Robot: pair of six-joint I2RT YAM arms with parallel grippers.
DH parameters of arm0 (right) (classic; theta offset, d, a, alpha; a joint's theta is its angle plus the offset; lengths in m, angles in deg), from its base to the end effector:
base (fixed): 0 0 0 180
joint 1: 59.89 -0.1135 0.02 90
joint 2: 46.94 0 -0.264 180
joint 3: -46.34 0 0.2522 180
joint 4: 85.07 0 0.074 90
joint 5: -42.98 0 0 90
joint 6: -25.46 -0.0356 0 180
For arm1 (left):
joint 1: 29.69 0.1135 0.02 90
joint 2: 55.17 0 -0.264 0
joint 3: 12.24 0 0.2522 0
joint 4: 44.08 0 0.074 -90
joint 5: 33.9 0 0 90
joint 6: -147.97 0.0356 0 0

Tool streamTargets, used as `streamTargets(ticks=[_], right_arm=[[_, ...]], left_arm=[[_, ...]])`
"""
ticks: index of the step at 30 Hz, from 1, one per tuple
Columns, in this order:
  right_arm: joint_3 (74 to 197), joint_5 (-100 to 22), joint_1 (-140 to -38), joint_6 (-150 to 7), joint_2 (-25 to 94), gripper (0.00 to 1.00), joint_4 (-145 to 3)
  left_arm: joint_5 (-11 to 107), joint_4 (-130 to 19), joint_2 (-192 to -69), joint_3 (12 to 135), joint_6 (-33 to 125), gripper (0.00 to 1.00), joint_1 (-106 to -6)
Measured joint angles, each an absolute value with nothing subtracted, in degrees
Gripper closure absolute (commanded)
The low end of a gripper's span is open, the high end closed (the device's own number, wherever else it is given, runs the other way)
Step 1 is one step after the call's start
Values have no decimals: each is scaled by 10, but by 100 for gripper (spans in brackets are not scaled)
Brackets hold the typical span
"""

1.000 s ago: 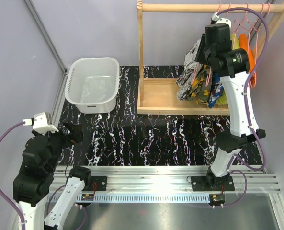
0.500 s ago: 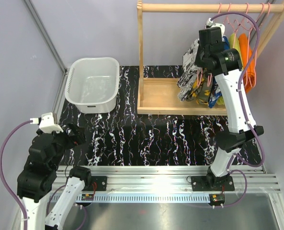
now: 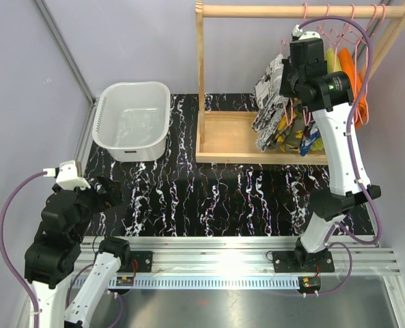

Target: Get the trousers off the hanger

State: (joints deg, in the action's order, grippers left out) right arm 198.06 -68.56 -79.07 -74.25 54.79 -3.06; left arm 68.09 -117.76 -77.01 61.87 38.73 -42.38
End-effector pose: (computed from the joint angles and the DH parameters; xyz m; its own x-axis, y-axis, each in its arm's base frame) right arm 0.3128 0.0950 0.5084 -0.4956 -0.0063 -0.8685 0.0731 0.9961 -0.0489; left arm 0.0315 0.0005 0.3715 -0.3449 -0.2528 -0.9040 -0.0926 0.9675 -0.2352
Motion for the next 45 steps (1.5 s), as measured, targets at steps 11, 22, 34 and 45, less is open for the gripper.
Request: streamTargets(ticks=[11, 22, 34, 45], right_arm=[[1976, -617, -791, -701, 480, 100, -88], [1957, -533, -791, -719, 437, 100, -87], [1766, -427, -799, -759, 283, 100, -68], [1577, -335, -811, -800, 160, 100, -91]], left_arm=[[670, -1178, -770, 619, 387, 1, -424], [549, -1136, -810, 640, 394, 1, -424], [367, -935, -924, 644, 324, 1, -433], [601, -875, -1052, 701, 347, 1, -775]])
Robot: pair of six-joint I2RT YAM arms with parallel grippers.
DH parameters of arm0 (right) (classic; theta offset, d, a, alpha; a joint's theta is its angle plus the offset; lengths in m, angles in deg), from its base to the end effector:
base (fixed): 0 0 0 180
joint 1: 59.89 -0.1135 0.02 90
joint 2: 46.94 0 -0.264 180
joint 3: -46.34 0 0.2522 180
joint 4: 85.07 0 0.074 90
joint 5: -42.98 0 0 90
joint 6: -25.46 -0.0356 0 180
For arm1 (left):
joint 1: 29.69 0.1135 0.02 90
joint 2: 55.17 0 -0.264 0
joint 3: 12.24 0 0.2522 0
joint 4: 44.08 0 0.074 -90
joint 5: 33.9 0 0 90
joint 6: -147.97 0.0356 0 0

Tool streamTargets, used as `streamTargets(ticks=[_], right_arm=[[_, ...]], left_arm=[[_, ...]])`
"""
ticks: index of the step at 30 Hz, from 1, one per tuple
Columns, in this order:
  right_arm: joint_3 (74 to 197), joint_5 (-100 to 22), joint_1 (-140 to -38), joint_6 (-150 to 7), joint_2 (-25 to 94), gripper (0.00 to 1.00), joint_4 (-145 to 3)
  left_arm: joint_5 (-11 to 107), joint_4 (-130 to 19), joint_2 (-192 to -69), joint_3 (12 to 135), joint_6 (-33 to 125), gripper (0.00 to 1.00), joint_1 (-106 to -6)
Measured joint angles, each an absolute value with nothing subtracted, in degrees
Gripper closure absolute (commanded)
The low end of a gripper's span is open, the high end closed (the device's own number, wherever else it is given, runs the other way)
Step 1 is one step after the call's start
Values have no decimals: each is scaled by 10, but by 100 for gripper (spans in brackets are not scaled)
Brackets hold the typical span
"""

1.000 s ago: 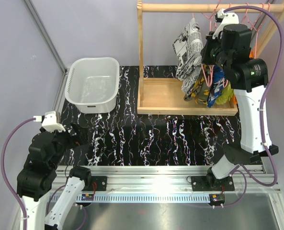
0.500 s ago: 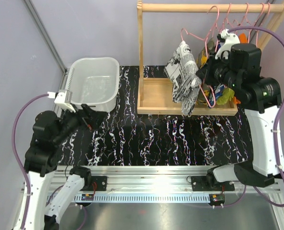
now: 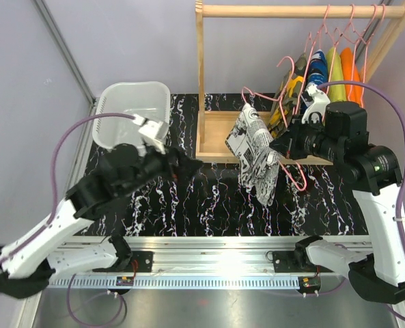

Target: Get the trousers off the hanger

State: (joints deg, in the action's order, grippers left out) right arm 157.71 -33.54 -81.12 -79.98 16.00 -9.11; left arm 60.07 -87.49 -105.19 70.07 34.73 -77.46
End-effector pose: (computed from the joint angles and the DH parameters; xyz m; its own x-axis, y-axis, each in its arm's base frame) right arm 0.1495 0.0670 0.4871 -0.5603 0.0601 -0.8261 -0.4105 0.8461 0.3399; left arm 0.1168 -0.1250 0.4294 -0.3926 -0.1532 -0.9069 0.5856 0.7187 -0.3749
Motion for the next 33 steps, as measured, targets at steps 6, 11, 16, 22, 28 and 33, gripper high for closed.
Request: streamTargets(ticks=[6, 11, 16, 22, 28, 33], right_arm=[[1561, -305, -816, -838, 157, 100, -100], [1561, -293, -817, -868, 150, 100, -106], [1564, -282, -817, -887, 131, 100, -104], [1583, -257, -818, -904, 118, 100, -101], [1603, -242, -818, -912, 107, 100, -98], [1606, -200, -818, -931, 98, 100, -108]], left_arm=[[793, -811, -1142, 712, 452, 1, -1012], [886, -730, -1213, 714, 554, 1, -1110], [917, -652, -1275, 720, 615, 1, -1127], [950, -605, -1360, 780, 658, 1, -1126], [947, -583, -1376, 788, 663, 1, -1121], [942, -553, -1387, 791, 663, 1, -1103]])
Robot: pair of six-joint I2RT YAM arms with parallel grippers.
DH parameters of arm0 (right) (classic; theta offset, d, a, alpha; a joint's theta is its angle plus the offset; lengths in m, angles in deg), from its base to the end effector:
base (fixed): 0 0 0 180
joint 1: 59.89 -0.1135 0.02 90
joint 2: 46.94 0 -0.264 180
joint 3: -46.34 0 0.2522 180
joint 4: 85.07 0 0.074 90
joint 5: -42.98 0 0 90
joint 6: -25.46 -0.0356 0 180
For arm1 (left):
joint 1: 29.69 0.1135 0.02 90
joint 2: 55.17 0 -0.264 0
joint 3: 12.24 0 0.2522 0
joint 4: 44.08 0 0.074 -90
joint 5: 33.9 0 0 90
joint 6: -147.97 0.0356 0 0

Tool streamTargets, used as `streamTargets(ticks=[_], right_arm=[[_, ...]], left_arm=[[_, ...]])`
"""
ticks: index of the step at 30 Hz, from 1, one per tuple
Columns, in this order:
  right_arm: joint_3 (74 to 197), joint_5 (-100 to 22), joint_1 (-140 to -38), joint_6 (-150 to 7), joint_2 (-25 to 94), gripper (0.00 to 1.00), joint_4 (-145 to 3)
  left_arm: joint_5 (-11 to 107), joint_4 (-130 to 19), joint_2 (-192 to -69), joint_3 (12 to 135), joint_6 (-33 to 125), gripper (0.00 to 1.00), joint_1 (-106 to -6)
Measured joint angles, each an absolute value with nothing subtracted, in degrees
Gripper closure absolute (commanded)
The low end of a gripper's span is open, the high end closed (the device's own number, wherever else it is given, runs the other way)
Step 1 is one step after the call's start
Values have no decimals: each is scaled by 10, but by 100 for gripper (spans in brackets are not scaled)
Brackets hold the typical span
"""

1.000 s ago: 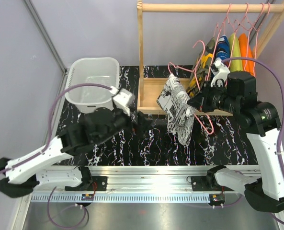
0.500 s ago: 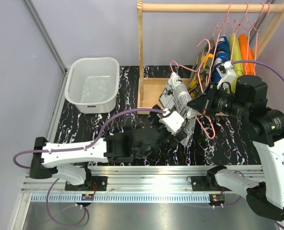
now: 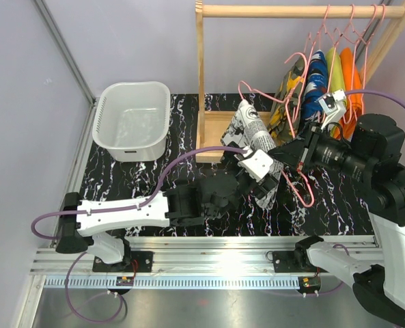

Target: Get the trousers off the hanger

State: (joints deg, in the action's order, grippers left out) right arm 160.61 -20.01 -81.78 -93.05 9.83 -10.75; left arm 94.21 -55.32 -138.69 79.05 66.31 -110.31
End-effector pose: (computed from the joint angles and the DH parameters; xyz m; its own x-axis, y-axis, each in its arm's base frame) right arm 0.0979 0.0568 0.5164 -0.5870 0.2224 -0.7784 -0.5182 0.6355 0.5724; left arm 0.0774 -0.3338 0.4037 0.0883 0.1658 -0.9822 0.6702 0.7196 0.1817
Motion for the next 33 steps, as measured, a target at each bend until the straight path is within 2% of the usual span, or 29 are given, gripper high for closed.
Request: streamTargets(ticks=[4, 6, 8, 9, 11, 12, 13, 20, 33], right_arm=[[1611, -183, -818, -943, 93, 100, -109], [1611, -175, -818, -949, 90, 100, -114], [1611, -173, -818, -954, 86, 100, -119], [1611, -173, -818, -956, 84, 100, -120], [1611, -174, -818, -957, 79, 100, -119], [1611, -174, -818, -957, 76, 100, -119], [1611, -174, -818, -957, 74, 100, -118], [1579, -190, -819, -947, 50, 100, -118], [1391, -258, -820, -906, -8, 100, -179]], left_arm=[[936, -536, -1399, 794, 665, 3, -1090], [936, -529, -1404, 796, 670, 15, -1088], [934, -521, -1408, 799, 675, 36, -1088], [932, -518, -1409, 800, 676, 57, -1089], [927, -513, -1411, 802, 680, 74, -1089], [925, -510, -1411, 802, 683, 92, -1089], [925, -506, -1411, 802, 686, 100, -1088], [935, -506, -1409, 803, 690, 100, -1088], [988, -555, -1330, 802, 695, 100, -1084]])
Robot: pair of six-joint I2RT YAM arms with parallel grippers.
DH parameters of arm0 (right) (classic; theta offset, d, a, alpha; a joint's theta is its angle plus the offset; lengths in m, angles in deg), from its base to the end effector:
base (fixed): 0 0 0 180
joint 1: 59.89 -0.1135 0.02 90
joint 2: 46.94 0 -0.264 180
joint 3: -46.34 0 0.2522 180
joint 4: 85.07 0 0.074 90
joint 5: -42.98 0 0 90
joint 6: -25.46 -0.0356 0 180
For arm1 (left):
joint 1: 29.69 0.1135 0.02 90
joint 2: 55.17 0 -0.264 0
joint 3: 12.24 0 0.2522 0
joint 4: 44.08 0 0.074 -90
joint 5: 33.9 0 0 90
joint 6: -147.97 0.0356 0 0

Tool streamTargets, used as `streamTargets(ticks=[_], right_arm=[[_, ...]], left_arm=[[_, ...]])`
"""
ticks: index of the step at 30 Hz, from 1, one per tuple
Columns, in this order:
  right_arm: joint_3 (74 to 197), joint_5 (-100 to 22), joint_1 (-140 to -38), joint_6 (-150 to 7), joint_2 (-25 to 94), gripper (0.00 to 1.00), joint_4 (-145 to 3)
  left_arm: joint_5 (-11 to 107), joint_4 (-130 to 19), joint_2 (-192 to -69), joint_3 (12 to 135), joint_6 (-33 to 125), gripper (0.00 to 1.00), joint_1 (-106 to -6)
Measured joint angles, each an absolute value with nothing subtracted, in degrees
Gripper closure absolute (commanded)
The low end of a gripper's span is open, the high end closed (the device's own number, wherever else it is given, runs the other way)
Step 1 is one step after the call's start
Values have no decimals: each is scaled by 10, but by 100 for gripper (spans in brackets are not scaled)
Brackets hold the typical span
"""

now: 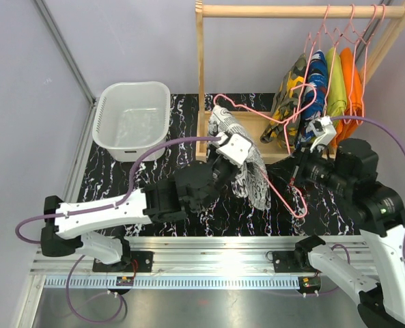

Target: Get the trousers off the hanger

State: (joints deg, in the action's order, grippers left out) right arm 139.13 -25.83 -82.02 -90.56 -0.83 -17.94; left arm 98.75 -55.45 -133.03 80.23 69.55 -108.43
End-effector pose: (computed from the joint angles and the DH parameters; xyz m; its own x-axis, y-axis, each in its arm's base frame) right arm 0.0975 0.0535 0.4498 -0.5826 0.2046 -0.7866 -0.4556 0.7192 0.5245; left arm 0.0839 -0.2979 0.4409 0.1291 0.1077 -0.9858 0.5751 0.8017 0.1629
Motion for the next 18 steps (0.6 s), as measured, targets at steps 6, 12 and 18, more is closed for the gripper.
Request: streamTargets(ticks=[6, 12, 18], right_arm=[[1294, -299, -820, -906, -8, 100, -214], [1209, -318, -820, -907, -12, 100, -245], [1150, -325, -820, -905, -42, 100, -277]], left_arm=[[992, -572, -1296, 809, 691, 100, -1084], [1021, -595, -1272, 841, 680, 100, -1084], [1083, -596, -1231, 866, 674, 100, -1084]])
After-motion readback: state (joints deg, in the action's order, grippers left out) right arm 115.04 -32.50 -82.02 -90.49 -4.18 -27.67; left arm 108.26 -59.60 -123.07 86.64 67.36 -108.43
